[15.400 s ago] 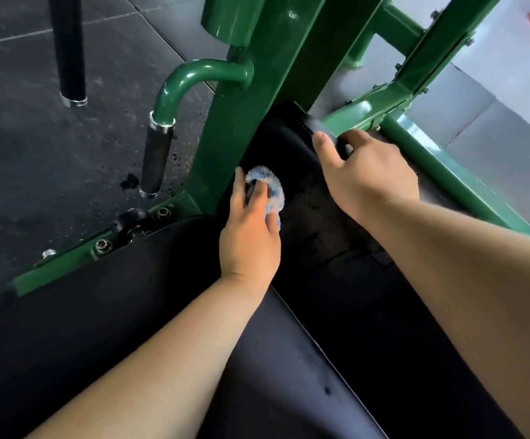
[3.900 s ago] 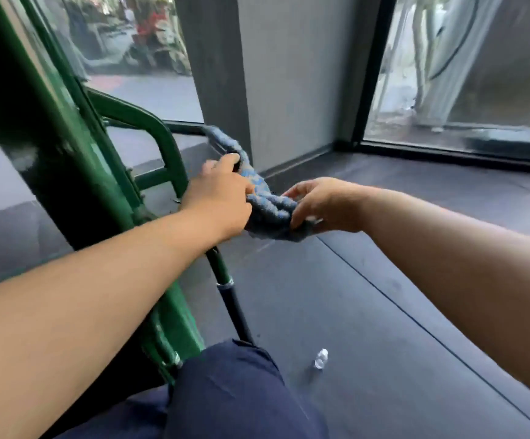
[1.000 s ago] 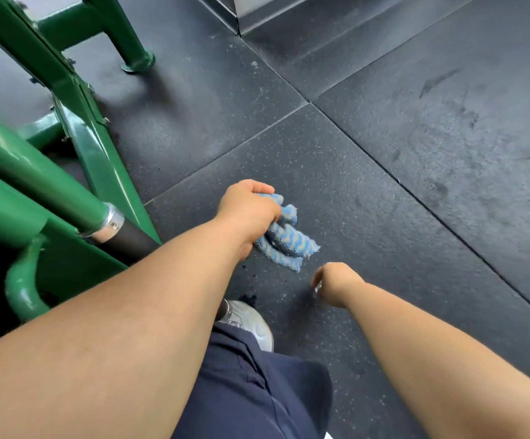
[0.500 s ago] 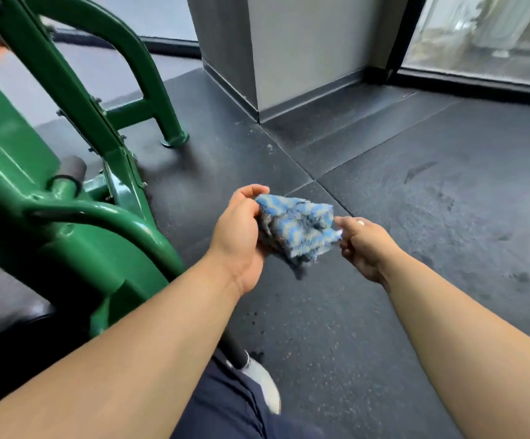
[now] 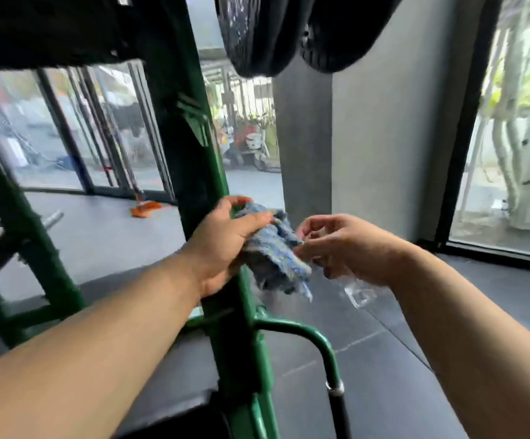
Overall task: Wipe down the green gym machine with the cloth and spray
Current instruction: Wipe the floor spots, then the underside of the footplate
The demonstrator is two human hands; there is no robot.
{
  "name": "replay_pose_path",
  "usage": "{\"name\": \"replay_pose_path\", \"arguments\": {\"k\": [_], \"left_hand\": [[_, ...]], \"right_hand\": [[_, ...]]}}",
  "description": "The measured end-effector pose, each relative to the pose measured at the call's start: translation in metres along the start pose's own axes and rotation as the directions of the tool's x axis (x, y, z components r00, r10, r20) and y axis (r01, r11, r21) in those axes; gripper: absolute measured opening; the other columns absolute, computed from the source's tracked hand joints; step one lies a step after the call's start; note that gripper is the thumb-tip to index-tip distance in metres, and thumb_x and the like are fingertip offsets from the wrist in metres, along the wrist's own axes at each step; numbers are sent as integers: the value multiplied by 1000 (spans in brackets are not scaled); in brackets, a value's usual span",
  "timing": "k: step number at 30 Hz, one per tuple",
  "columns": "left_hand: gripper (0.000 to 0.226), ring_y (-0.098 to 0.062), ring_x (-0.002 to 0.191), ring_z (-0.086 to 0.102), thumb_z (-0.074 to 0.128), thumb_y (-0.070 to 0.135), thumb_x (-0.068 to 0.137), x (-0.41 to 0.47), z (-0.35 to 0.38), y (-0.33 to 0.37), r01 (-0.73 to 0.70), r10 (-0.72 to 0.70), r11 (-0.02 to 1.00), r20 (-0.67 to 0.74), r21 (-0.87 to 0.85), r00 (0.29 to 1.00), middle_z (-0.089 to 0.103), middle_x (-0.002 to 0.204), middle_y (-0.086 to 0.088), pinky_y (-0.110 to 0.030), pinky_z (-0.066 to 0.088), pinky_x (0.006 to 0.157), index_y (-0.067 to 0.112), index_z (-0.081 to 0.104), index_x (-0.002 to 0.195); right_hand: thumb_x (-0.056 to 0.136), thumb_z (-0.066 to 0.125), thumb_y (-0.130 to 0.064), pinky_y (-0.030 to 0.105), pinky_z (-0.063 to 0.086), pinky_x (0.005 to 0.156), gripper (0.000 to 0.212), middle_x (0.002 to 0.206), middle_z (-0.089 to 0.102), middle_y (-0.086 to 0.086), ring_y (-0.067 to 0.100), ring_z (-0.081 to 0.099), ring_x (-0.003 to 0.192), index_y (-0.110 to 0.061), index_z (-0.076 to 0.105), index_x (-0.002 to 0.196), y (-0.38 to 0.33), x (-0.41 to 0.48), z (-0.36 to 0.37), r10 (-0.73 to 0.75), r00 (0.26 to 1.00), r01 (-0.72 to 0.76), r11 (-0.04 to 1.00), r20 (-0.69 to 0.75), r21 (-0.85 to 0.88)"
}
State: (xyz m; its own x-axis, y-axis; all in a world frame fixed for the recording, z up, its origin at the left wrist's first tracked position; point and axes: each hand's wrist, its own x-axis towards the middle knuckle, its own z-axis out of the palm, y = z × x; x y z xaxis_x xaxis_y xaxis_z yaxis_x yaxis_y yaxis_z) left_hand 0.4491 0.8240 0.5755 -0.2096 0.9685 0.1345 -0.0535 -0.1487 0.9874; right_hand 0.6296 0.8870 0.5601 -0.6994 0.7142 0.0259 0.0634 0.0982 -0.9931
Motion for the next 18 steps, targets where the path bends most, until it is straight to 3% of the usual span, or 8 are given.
{"name": "replay_pose_path", "arguments": {"k": [2, 4, 6, 9, 11, 14, 17, 18], "left_hand": [[6, -14, 65, 57, 55, 11, 95, -7, -33, 43, -67, 68, 983, 1, 168, 998, 60, 81, -6, -25, 46, 58, 16, 54, 96], [8, -17, 70, 54, 55, 13, 96, -16, -63, 76, -93, 103, 957, -24, 274, 994, 59, 87, -10, -27, 43, 60, 17, 58, 89], [7, -17, 71, 59, 59, 9, 93, -28, -90, 109, -83, 105, 948, -55, 307, 993, 62, 87, -10, -26, 46, 63, 15, 62, 91], [14, -18, 67, 63, 63, -2, 84, -42, -127, 150, -57, 85, 951, -79, 305, 993, 65, 79, -8, -26, 52, 64, 12, 62, 89], [20, -24, 78, 61, 76, 16, 75, -52, -147, 173, -56, 111, 916, -118, 397, 987, 64, 85, -12, -36, 52, 80, 12, 61, 87], [57, -25, 98, 60, 81, 55, 62, -58, -166, 190, -4, 56, 895, -105, 445, 993, 65, 106, -6, -50, 42, 99, 19, 64, 103], [30, -28, 87, 69, 55, 42, 95, -67, -176, 214, -37, 93, 941, -150, 336, 984, 72, 101, -11, -39, 56, 77, 16, 65, 104], [28, -26, 78, 69, 52, 39, 97, -72, -180, 221, -40, 104, 956, -209, 291, 972, 72, 94, -11, -34, 56, 67, 15, 66, 100]], "right_hand": [[82, 71, 1, 17, 29, 41, 26, 54, 46, 1, 9, 37, 43, -14, 52, 73, -43, 18, 28, -96, 989, 88, 994, -113, -71], [83, 68, 4, 18, 26, 42, 28, 62, 44, 10, 12, 35, 45, -14, 49, 71, -76, 30, 48, -148, 980, 152, 988, -133, 23], [83, 66, 4, 17, 27, 40, 27, 71, 48, 13, 11, 36, 46, -16, 52, 71, -105, 41, 70, -187, 977, 192, 981, -106, 38], [85, 62, 6, 17, 30, 39, 26, 61, 47, 2, 9, 37, 45, -17, 55, 73, -148, 53, 108, -268, 958, 267, 963, -106, -25], [89, 56, 6, 16, 29, 41, 27, 59, 47, 0, 8, 36, 45, -16, 56, 75, -178, 57, 130, -355, 926, 361, 932, -131, 21], [92, 54, 4, 17, 30, 43, 22, 62, 53, 0, 8, 37, 45, -15, 61, 82, -211, 61, 149, -441, 878, 459, 886, -185, 67], [94, 62, -21, 21, 36, 44, 9, 86, 72, 8, 12, 43, 46, -14, 65, 99, -233, 67, 173, -369, 899, 381, 925, -237, 5], [91, 65, -36, 23, 37, 46, 25, 92, 73, 10, 13, 45, 47, -13, 63, 100, -237, 68, 185, -321, 916, 319, 947, -239, -47]]}}
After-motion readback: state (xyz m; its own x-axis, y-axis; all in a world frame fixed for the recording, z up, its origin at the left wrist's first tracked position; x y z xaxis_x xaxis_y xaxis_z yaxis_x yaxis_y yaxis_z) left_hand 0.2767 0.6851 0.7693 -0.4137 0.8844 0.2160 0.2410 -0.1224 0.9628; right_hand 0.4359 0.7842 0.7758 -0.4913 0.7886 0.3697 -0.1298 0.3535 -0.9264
